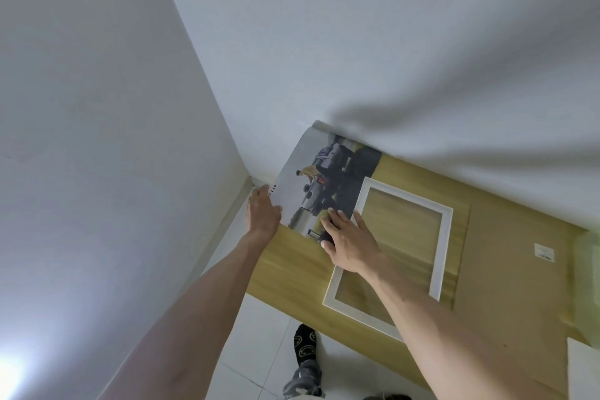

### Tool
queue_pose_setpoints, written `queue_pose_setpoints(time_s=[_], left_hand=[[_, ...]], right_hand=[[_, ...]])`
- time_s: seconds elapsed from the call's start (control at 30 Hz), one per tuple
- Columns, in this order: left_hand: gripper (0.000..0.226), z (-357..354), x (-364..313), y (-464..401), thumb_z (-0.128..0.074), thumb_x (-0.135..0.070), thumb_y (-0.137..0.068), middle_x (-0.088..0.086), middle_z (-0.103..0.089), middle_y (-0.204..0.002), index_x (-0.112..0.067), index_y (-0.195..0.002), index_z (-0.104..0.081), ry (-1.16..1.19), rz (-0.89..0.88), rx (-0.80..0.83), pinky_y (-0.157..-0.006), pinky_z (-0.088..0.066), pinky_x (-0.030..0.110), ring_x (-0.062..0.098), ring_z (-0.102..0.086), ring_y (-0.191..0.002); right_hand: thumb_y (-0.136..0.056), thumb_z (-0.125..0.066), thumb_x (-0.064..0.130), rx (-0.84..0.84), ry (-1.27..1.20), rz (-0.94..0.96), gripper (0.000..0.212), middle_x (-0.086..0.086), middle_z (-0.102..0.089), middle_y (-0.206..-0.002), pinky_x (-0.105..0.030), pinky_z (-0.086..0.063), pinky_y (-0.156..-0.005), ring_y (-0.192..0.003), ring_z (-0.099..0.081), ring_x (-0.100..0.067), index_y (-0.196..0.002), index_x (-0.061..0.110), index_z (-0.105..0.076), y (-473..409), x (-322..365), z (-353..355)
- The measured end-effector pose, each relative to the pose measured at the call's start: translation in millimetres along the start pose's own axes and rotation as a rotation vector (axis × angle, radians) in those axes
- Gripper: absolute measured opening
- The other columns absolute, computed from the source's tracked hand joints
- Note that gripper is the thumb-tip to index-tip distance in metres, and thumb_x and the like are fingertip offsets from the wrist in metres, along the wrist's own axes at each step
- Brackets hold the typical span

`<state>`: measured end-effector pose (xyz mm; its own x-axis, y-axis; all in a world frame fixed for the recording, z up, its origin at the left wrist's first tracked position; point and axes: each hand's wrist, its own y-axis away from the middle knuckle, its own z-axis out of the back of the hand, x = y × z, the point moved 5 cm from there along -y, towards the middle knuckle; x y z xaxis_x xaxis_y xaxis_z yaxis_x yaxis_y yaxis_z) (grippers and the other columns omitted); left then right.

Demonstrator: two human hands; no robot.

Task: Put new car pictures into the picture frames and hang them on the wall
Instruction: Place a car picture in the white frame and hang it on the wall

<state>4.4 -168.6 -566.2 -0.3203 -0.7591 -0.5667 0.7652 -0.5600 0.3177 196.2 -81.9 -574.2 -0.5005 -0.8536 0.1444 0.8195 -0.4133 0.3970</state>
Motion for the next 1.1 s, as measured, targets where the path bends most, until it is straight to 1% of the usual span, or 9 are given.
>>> queue_pose_setpoints(time_s=[0.03, 0.1, 0.23, 0.33, 0.47, 0.73, 0.93, 1.0, 1.1], left_hand=[[0.053, 4.3, 2.5, -2.5, -0.062, -0.004, -0.088, 0.01, -0.051, -0.134, -0.006, -0.139, -0.048, 0.085, 0.028, -0.016, -0.08, -0.039, 0.017, 0.023, -0.053, -0.109], [0.044, 11.2, 8.0, -5.4, -0.062, 0.001, -0.084, 0.007, -0.062, -0.117, -0.012, -0.126, -0.063, 0.242, 0.096, -0.024, -0.064, -0.039, 0.014, 0.017, -0.055, -0.086], [0.041, 15.4, 26.5, -7.4, -0.07, 0.002, -0.077, 0.004, -0.07, -0.09, -0.018, -0.113, -0.072, 0.503, 0.23, 0.05, -0.07, -0.056, 0.031, 0.02, -0.064, -0.074], [0.039, 24.4, 36.5, -4.6, -0.069, 0.007, -0.078, 0.009, -0.071, -0.09, -0.011, -0.112, -0.072, 0.659, 0.272, 0.115, -0.064, -0.053, 0.032, 0.021, -0.064, -0.073], [0.037, 40.3, 40.8, 3.3, -0.069, 0.011, -0.079, 0.013, -0.071, -0.098, -0.006, -0.112, -0.069, 0.798, 0.302, 0.18, -0.055, -0.049, 0.023, 0.019, -0.064, -0.071], [0.041, 69.9, 39.3, 29.9, -0.065, 0.014, -0.08, 0.016, -0.069, -0.105, -0.003, -0.118, -0.065, 0.941, 0.235, 0.127, -0.055, -0.054, 0.019, 0.021, -0.065, -0.074], [0.04, 76.4, 9.4, 65.5, -0.066, 0.011, -0.079, 0.01, -0.075, -0.098, -0.005, -0.116, -0.07, 0.962, 0.065, 0.05, -0.086, -0.054, 0.043, 0.025, -0.066, -0.084], [0.038, 78.1, -14.3, 83.9, -0.067, 0.008, -0.08, 0.006, -0.076, -0.095, -0.012, -0.111, -0.073, 0.948, 0.003, 0.017, -0.081, -0.056, 0.039, 0.021, -0.066, -0.079], [0.034, 76.7, -55.6, 113.7, -0.067, 0.001, -0.083, -0.002, -0.074, -0.081, -0.019, -0.109, -0.075, 0.862, -0.106, -0.04, -0.057, -0.049, 0.021, 0.01, -0.057, -0.063]], right_hand=[[-0.104, -0.033, 0.043, -0.016, -0.008, 0.001, 0.059, -0.006, -0.012, -0.166, -0.048, -0.002, -0.124, -0.152, -0.016, -0.023, -0.156, 0.018, -0.02, -1.1, 0.7, 1.7], [-0.104, -0.036, 0.04, -0.055, -0.039, 0.001, 0.053, -0.004, -0.022, -0.164, -0.045, -0.005, -0.124, -0.15, -0.024, -0.022, -0.153, 0.02, -0.031, -2.8, 1.7, 5.6], [-0.101, -0.046, 0.033, -0.19, -0.173, -0.035, 0.041, -0.003, -0.049, -0.148, -0.037, -0.02, -0.12, -0.137, -0.045, -0.018, -0.139, 0.021, -0.051, -4.4, -0.9, 16.4], [-0.098, -0.053, 0.031, -0.257, -0.214, -0.059, 0.038, -0.005, -0.058, -0.134, -0.036, -0.037, -0.109, -0.123, -0.055, -0.024, -0.133, 0.017, -0.058, -3.2, -6.7, 27.2], [-0.094, -0.056, 0.039, -0.249, -0.248, -0.012, 0.043, -0.005, -0.055, -0.131, -0.037, -0.045, -0.102, -0.115, -0.057, -0.025, -0.131, 0.018, -0.056, 0.5, -2.6, 40.9], [-0.097, -0.053, 0.041, -0.313, -0.327, -0.039, 0.04, -0.006, -0.052, -0.132, -0.037, -0.048, -0.099, -0.115, -0.056, -0.023, -0.13, 0.018, -0.057, 17.8, 12.4, 60.7], [-0.099, -0.047, 0.047, -0.303, -0.5, -0.056, 0.048, -0.004, -0.049, -0.14, -0.037, -0.045, -0.105, -0.127, -0.051, -0.02, -0.139, 0.02, -0.051, 35.5, 17.4, 98.1], [-0.097, -0.049, 0.051, -0.312, -0.611, -0.076, 0.049, -0.001, -0.055, -0.134, -0.036, -0.048, -0.102, -0.122, -0.055, -0.017, -0.136, 0.022, -0.053, 41.3, 17.1, 115.9], [-0.094, -0.05, 0.053, -0.381, -0.773, -0.091, 0.047, 0.006, -0.065, -0.118, -0.027, -0.048, -0.091, -0.11, -0.062, -0.012, -0.132, 0.026, -0.057, 55.9, 12.0, 143.3]])
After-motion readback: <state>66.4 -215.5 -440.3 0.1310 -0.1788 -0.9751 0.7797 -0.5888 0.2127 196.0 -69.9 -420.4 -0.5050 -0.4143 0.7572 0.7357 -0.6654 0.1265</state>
